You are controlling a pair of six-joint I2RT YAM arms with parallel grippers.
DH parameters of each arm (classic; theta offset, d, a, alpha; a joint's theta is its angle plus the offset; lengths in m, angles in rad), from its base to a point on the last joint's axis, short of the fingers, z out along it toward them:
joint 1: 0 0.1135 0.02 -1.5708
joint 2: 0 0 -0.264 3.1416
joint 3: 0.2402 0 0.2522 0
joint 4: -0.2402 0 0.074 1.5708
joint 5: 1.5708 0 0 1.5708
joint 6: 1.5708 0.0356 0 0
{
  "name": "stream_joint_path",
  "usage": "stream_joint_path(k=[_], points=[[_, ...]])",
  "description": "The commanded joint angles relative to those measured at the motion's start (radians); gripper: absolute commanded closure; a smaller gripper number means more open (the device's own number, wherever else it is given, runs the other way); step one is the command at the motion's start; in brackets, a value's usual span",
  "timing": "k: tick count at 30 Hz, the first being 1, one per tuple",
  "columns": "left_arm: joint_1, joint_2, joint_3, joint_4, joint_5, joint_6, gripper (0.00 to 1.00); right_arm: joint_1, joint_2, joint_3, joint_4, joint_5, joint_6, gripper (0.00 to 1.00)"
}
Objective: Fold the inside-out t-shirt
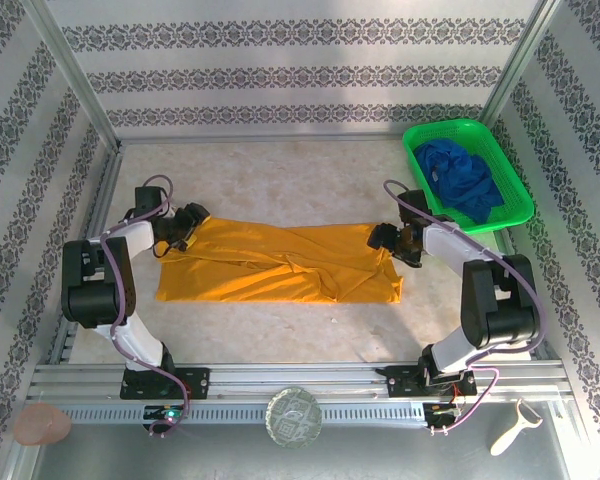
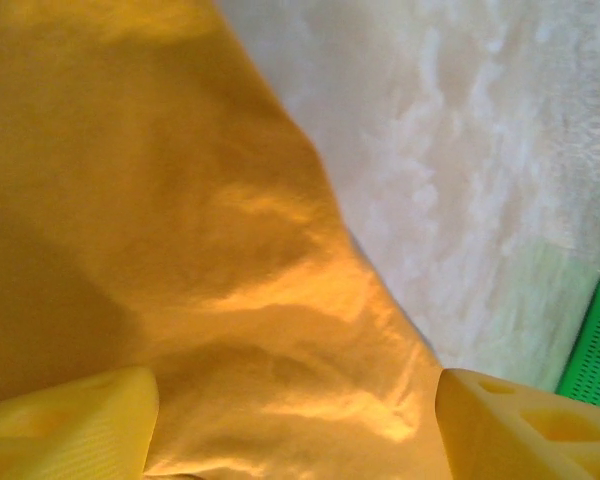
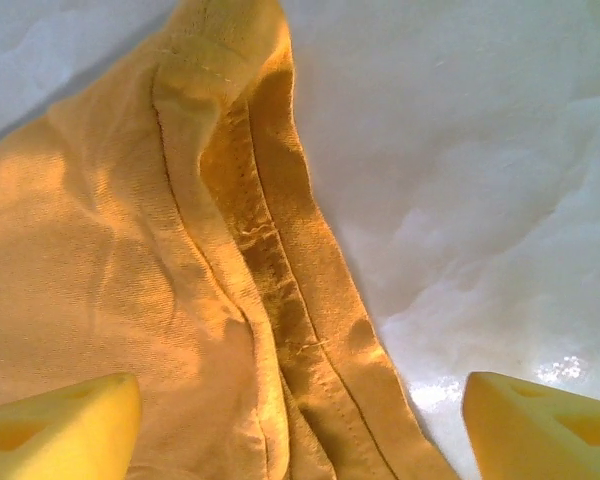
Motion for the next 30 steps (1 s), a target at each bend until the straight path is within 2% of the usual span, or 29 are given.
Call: stream_joint_path(k=[1, 8, 9, 12, 20, 23, 25, 27, 28, 30], points=[[-0.009, -0.067, 0.037, -0.078, 0.049, 0.038, 0.26, -0.003, 0.053, 0.032, 0.019, -0.038, -0.039, 0.13], [-0.020, -0.163, -0.027, -0.207, -0.022, 0.103, 0.26, 0.037, 0.140, 0.046, 0.058, -0.112, -0.038, 0.13], [-0.020, -0.163, -0.050, -0.200, -0.032, 0.106, 0.25, 0.055, 0.139, 0.048, 0.044, -0.089, -0.042, 0.13], [-0.020, -0.125, -0.094, -0.161, -0.028, 0.102, 0.25, 0.066, 0.116, 0.026, 0.058, -0.124, -0.018, 0.22], [-0.020, -0.031, -0.101, -0.118, -0.033, 0.109, 0.26, 0.112, 0.149, 0.022, 0.062, -0.157, 0.045, 0.27], [-0.020, -0.027, -0.100, -0.115, -0.029, 0.107, 0.26, 0.143, 0.163, 0.026, 0.073, -0.153, 0.060, 0.45], [-0.019, -0.028, -0.096, -0.111, -0.023, 0.104, 0.26, 0.151, 0.167, 0.024, 0.082, -0.147, 0.071, 0.66], [-0.020, -0.035, -0.077, -0.123, -0.010, 0.107, 0.26, 0.145, 0.159, 0.021, 0.088, -0.135, 0.078, 0.95], [-0.020, -0.046, -0.066, -0.134, -0.008, 0.110, 0.26, 0.137, 0.148, 0.018, 0.089, -0.133, 0.079, 1.00], [-0.019, -0.071, -0.044, -0.163, -0.019, 0.126, 0.26, 0.110, 0.111, 0.015, 0.089, -0.142, 0.082, 1.00]])
